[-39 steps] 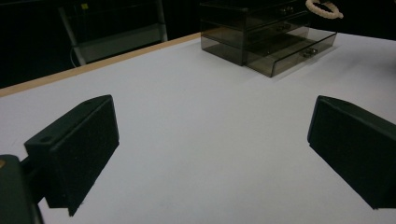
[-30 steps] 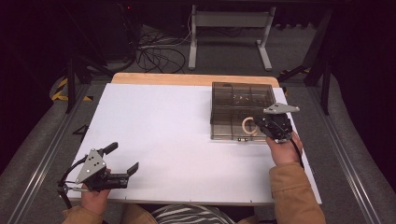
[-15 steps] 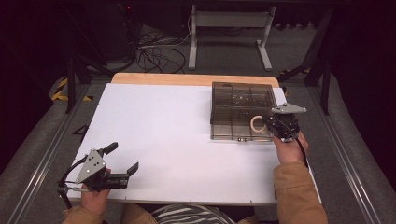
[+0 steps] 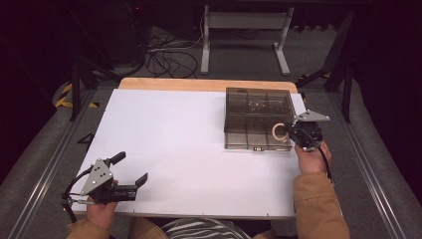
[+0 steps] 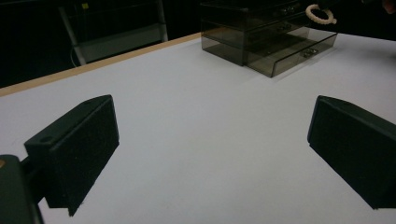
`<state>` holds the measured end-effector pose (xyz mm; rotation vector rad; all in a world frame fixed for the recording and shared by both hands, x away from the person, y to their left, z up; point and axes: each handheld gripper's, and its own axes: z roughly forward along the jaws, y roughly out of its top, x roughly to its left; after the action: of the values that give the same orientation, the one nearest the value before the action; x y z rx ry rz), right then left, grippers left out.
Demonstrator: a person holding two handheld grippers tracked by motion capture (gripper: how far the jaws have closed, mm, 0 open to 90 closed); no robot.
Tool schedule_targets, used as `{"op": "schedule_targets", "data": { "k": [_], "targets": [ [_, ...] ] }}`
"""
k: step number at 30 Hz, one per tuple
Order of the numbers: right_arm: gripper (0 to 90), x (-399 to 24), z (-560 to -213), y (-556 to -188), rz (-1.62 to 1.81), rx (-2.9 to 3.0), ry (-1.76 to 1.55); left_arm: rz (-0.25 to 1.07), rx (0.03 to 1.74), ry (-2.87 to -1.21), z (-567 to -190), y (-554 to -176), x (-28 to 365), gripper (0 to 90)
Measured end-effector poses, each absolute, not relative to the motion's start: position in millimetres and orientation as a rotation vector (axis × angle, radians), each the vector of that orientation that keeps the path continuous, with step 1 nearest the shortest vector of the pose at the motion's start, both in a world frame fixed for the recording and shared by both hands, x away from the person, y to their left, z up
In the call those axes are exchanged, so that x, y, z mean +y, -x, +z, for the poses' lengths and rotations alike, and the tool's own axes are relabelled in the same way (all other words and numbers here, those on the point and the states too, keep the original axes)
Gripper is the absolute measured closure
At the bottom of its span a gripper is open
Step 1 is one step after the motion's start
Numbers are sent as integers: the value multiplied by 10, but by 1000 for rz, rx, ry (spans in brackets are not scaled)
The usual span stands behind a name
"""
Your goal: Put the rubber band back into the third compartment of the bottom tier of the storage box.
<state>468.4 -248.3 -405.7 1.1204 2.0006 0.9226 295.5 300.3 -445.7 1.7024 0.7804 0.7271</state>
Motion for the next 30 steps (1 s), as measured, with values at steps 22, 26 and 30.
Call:
{"op": "schedule_targets", "data": {
  "k": [22, 26, 30],
  "targets": [
    [854, -2480, -4270, -4787, 824, 2022, -1105, 728, 781, -1703, -4457, -2956, 3002, 27],
    [852, -2464, -4300, -4803, 813, 2037, -1102, 728, 782, -1703, -4457, -2957, 3003, 27],
    [850, -2447, -4323, -4810, 795, 2054, -1097, 728, 782, -1703, -4457, -2955, 3004, 27]
  ]
}}
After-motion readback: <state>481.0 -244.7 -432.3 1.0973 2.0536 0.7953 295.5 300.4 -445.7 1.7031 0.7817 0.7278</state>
